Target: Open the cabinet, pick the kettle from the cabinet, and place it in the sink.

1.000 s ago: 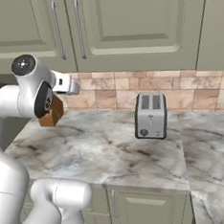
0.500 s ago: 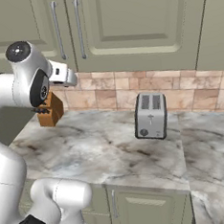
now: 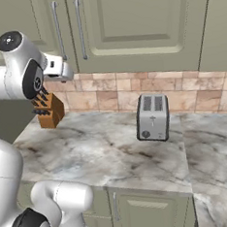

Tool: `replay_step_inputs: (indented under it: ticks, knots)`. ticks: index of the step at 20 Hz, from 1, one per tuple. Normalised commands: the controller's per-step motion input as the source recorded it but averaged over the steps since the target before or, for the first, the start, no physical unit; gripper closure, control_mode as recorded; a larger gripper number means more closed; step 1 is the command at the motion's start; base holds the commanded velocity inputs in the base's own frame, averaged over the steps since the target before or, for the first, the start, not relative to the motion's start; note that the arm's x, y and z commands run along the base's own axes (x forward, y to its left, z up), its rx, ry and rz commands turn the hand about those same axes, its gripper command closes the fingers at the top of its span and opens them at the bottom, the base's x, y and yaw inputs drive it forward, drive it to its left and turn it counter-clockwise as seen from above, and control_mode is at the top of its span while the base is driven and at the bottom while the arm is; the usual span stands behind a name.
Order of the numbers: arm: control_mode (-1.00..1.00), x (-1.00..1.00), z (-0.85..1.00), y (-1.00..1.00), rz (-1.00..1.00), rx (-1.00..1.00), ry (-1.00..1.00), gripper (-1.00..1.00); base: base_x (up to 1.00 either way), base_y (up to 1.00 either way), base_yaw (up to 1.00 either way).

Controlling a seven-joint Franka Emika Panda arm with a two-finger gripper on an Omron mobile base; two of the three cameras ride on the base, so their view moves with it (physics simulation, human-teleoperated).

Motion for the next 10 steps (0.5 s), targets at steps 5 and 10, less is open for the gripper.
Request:
replay_step_inputs:
  ticks: [5, 10]
  knots:
    - [-1.0, -0.06, 0.14, 0.0, 0.0, 0.0, 0.0, -1.0, 0.0, 0.0, 0.0]
    - [-1.0, 0.0, 0.23, 0.0, 0.0, 0.0, 0.0, -1.0, 0.0, 0.0, 0.0]
